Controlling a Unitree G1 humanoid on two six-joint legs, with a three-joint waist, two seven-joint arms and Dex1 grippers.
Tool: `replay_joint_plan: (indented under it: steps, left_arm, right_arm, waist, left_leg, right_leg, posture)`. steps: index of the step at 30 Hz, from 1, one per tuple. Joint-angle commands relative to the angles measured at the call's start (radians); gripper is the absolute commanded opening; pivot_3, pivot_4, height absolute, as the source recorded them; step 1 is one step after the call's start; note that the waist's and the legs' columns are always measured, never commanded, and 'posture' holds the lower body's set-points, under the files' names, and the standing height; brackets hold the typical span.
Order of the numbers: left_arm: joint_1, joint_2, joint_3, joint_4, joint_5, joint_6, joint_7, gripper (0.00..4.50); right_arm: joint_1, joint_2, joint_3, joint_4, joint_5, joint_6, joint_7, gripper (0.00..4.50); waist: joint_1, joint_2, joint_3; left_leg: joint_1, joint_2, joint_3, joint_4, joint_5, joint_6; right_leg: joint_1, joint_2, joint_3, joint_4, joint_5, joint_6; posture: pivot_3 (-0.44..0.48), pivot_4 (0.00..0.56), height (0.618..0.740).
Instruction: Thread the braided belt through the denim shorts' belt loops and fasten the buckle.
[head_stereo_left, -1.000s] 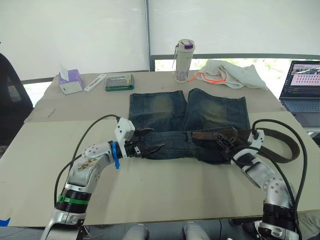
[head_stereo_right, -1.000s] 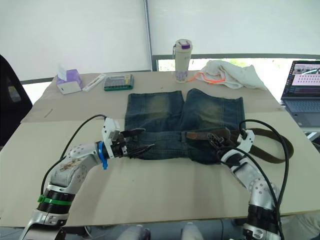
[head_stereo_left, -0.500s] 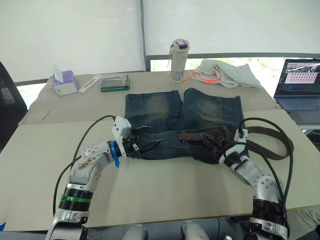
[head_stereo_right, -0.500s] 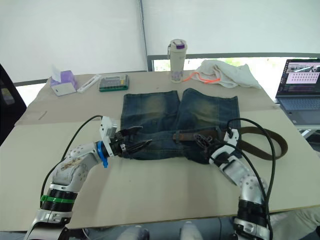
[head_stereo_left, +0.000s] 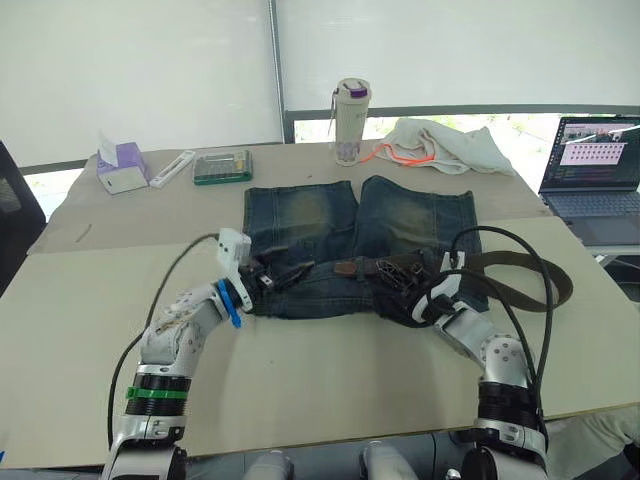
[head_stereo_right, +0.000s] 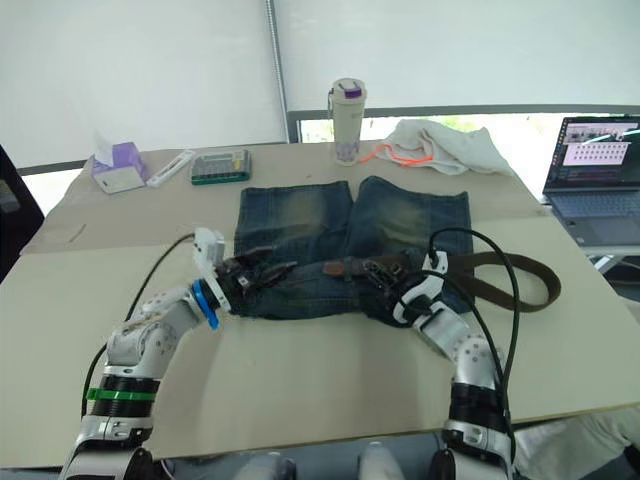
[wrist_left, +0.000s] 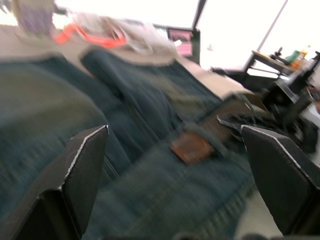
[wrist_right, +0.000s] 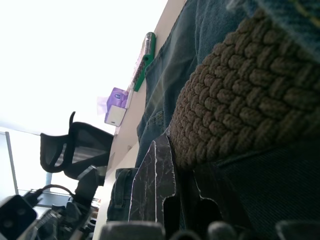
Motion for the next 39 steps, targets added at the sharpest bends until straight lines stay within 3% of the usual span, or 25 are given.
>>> replay_joint_plan:
  steps: [1,11,19,24,32,33,34,39]
  left_arm:
    - [-0.016,-0.021,0.02,-0.034,-0.058,0.072,0.023,4.48]
    - [-0.091,-0.164,0.081,0.048,-0.168,0.175,0.119,4.48]
    - [-0.126,-0.216,0.103,0.087,-0.196,0.212,0.149,4.48]
    - [-0.122,-0.22,0.107,0.074,-0.222,0.232,0.141,3.3]
    - [-0.105,-0.225,0.102,0.051,-0.224,0.244,0.146,0.35]
    - [-0.105,-0.225,0.104,0.054,-0.22,0.24,0.152,0.04]
    - [-0.107,-0.224,0.106,0.057,-0.216,0.237,0.156,0.04]
    - [-0.109,-0.205,0.102,0.074,-0.179,0.213,0.163,0.0]
  right_arm:
    - [0.008,0.046,0.01,-0.021,0.065,0.041,-0.002,0.0]
    - [0.027,0.081,-0.044,-0.059,0.2,0.033,0.031,0.0]
    - [0.04,0.072,-0.017,-0.071,0.167,0.011,0.036,0.0]
    - [0.047,0.07,-0.012,-0.074,0.152,-0.007,0.035,0.0]
    - [0.056,0.061,0.004,-0.078,0.122,-0.037,0.044,0.0]
    - [0.06,0.054,0.013,-0.088,0.11,-0.04,0.06,0.0]
    - [0.067,0.042,0.027,-0.099,0.087,-0.048,0.076,0.0]
    - [0.139,-0.103,0.088,-0.213,-0.03,-0.074,0.186,1.79]
  waist:
    - [-0.001,0.0,0.0]
    - [0.007,0.0,0.0]
    - [0.003,0.0,0.0]
    - [0.004,0.0,0.0]
    - [0.004,0.0,0.0]
    - [0.005,0.0,0.0]
    - [0.006,0.0,0.0]
    - [0.009,0.0,0.0]
  left_leg:
    - [0.0,0.0,0.0,0.0,0.0,0.0]
    - [-0.001,0.0,0.0,0.0,0.0,0.0]
    - [-0.001,-0.001,0.0,0.0,0.0,0.0]
    - [-0.001,-0.001,0.0,0.0,0.0,0.0]
    - [-0.001,-0.001,0.0,0.0,0.0,0.0]
    - [-0.001,-0.001,0.001,0.0,0.0,0.0]
    - [-0.001,-0.001,0.001,0.0,0.0,0.0]
    - [-0.001,-0.001,0.001,0.0,0.0,0.0]
  right_leg:
    - [0.0,0.0,0.0,0.0,0.0,0.0]
    - [-0.001,-0.001,0.0,0.0,0.0,0.0]
    - [-0.001,0.0,0.0,0.0,0.0,0.0]
    - [-0.001,-0.001,0.0,0.0,0.0,0.0]
    - [-0.001,-0.001,0.0,0.0,0.0,0.0]
    - [-0.001,-0.001,0.0,0.0,0.0,0.0]
    - [-0.001,-0.001,0.0,0.0,0.0,0.0]
    - [0.0,-0.001,0.0,-0.001,0.0,0.0]
  posture:
    - [0.0,0.15,0.74]
    - [0.0,0.15,0.74]
    - [0.0,0.15,0.74]
    - [0.0,0.15,0.74]
    - [0.0,0.15,0.74]
    - [0.0,0.15,0.74]
    - [0.0,0.15,0.74]
    - [0.0,0.15,0.74]
